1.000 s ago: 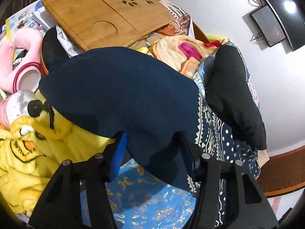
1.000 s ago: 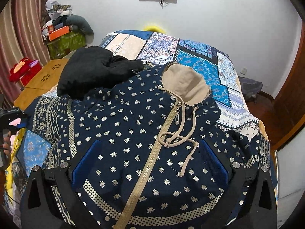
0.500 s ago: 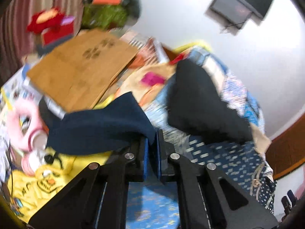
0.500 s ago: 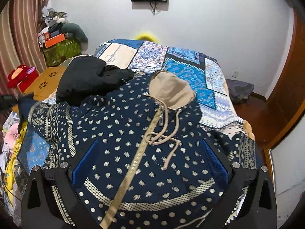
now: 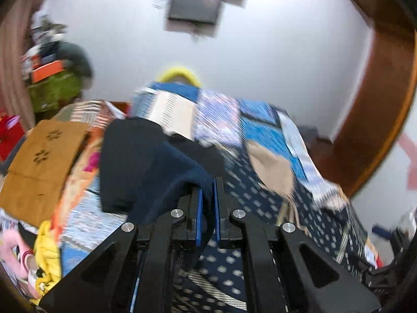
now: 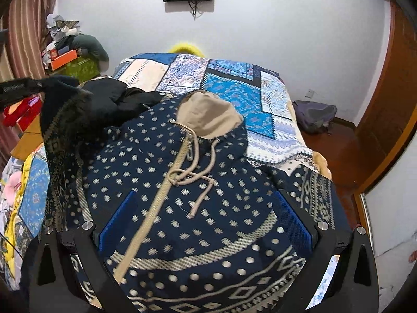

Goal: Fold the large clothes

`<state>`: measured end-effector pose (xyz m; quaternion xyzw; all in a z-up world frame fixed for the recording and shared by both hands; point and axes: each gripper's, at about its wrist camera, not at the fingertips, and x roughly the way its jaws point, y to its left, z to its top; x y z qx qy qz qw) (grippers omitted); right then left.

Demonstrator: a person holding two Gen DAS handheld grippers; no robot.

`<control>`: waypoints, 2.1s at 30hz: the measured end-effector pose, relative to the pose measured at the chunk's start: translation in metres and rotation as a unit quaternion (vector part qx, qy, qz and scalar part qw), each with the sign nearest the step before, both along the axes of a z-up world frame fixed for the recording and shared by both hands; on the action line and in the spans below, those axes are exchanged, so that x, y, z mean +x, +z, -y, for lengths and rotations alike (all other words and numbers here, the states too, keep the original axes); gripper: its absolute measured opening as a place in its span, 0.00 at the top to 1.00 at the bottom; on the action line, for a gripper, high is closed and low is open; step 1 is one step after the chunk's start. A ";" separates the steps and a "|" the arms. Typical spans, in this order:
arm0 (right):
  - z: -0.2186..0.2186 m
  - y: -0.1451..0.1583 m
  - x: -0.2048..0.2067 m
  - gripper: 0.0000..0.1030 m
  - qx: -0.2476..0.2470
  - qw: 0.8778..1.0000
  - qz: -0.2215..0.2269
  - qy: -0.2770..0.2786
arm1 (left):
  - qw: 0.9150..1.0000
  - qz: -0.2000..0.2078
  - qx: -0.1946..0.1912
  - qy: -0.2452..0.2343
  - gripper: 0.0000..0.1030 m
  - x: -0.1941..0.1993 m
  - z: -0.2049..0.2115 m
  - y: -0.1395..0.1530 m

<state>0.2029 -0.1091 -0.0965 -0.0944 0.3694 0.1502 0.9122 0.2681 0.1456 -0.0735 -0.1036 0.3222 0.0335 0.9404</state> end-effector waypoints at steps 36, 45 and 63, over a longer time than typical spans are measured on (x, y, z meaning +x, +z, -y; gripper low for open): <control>-0.093 0.016 0.006 0.01 -0.026 0.992 0.017 0.120 | 0.992 -0.091 0.080 0.035 0.13 -0.050 -0.042 -0.042; -0.188 -0.034 0.018 0.02 -0.061 0.977 -0.049 0.197 | 0.989 -0.105 0.064 0.079 0.13 -0.071 -0.095 -0.061; -0.310 -0.130 0.027 0.52 -0.207 0.941 -0.055 0.262 | 0.984 -0.137 0.032 0.106 0.13 -0.081 -0.142 -0.099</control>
